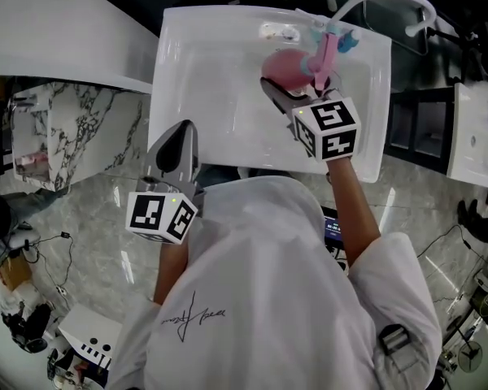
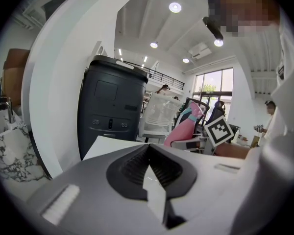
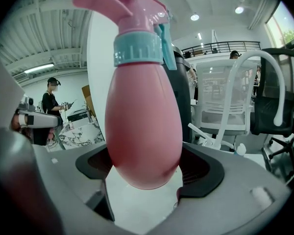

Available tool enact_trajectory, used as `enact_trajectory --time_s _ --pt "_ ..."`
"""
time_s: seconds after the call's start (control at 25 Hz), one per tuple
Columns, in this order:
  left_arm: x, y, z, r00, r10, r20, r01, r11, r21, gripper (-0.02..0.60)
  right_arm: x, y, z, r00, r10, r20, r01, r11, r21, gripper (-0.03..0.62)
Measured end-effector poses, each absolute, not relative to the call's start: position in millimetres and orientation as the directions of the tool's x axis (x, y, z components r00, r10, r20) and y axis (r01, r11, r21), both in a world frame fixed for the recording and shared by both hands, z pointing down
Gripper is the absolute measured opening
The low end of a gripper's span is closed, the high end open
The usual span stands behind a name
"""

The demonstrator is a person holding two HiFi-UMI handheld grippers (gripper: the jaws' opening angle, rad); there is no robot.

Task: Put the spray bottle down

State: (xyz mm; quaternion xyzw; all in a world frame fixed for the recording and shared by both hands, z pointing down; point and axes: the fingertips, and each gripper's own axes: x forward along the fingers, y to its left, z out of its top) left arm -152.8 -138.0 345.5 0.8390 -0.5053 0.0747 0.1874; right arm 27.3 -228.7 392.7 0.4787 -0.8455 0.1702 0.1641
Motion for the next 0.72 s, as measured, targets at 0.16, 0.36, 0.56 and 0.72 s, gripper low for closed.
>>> enact_trajectory --time_s 0.16,0.36,0.56,0.72 --pt "-159 -143 347 0.472 -0.822 0.319 -0.879 -0.408 0.249 0.028 21 -236 397 -0.486 -0.752 0.445 -0.868 0.475 -0.145 0.399" --pt "-161 -148 348 0.492 -0.808 0.324 -0.867 -0.424 0.261 0.028 11 -245 403 -0.488 -0.744 0.456 -0.865 0.482 -0.139 0.399" --pt "-164 -152 352 0.488 -0.805 0.337 -0.87 -0.419 0.258 0.028 5 -253 407 -0.49 -0.738 0.464 -0.862 0.488 -0.136 0.399" --pt "-167 -154 358 0.491 -0.795 0.357 -0.869 -0.42 0.26 0.028 3 -260 409 -0.487 -0.741 0.461 -0.864 0.486 -0.131 0.399"
